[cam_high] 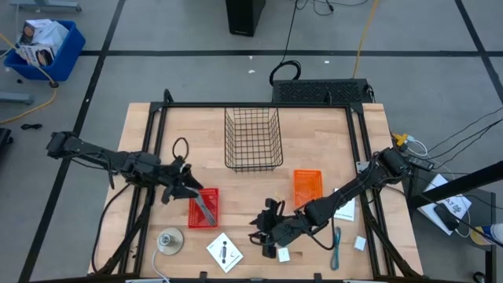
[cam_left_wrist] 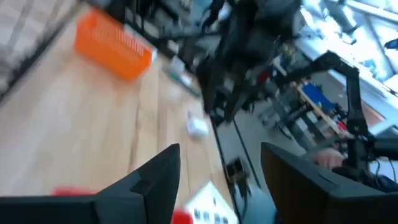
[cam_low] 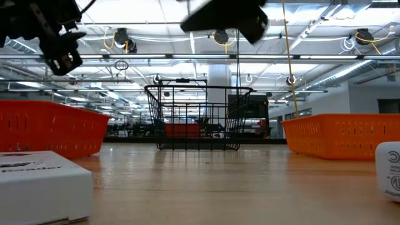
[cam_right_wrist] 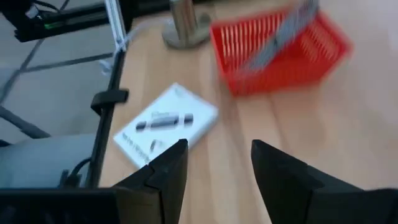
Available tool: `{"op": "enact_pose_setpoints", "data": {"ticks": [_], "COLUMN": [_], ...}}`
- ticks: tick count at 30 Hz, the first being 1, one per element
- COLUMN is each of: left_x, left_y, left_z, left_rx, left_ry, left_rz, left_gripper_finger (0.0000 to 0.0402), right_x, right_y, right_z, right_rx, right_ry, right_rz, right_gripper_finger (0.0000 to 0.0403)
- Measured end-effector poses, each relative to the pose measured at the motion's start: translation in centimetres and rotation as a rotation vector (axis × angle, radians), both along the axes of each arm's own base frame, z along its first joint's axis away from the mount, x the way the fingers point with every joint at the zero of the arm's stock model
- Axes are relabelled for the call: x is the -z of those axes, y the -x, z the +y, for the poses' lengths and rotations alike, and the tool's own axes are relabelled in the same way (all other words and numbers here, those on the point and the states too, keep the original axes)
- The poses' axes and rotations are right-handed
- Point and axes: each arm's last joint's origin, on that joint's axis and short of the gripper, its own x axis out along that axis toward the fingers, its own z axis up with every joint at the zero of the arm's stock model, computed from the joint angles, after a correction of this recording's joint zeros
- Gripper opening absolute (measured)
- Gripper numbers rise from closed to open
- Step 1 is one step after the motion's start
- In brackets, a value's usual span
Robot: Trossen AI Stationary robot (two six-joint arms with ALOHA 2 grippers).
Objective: Pick and place items into bin
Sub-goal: Put the blue charger cable into the red bin
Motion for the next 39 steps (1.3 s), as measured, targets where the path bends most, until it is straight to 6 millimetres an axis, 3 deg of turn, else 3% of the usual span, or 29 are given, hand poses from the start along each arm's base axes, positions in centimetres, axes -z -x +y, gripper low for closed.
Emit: {"op": "enact_pose_setpoints", "data": {"ticks": [10,14,22,28,34,39], "left_x": [-1.4,-1.2,-0.9,-0.7,-0.9,-1.1], "left_y": [-0.1,-0.3,-0.5,-0.7,-0.8,-0.8], "left_z": [0.1,0.1,0.0,-0.1,-0.1,-0.1], "left_rx": [-0.079,-0.077,-0.074,-0.072,-0.073,-0.074], "left_ry": [-0.153,-0.169,-0.177,-0.182,-0.211,-0.212], "left_rz": [-0.202,-0.195,-0.171,-0.158,-0.193,-0.210], "left_gripper_finger": [0.0228,0.0228,0.0228,0.0228,0.0228,0.0228], "right_x": [3.6,3.2,0.9,-0.7,-0.3,-0.2], "right_y": [2.1,3.3,7.9,12.5,16.0,17.0], "right_z": [-0.4,-0.9,-1.0,-0.7,0.0,0.6], "right_rx": [0.196,0.296,0.539,0.780,1.003,1.074], "right_ry": [-0.486,-0.561,-0.634,-0.621,-0.534,-0.530], "right_rz": [0.298,0.396,0.645,0.784,0.986,0.987], "right_gripper_finger": [0.0169,0.0169,0.0169,0.0169,0.0169,0.0169]}}
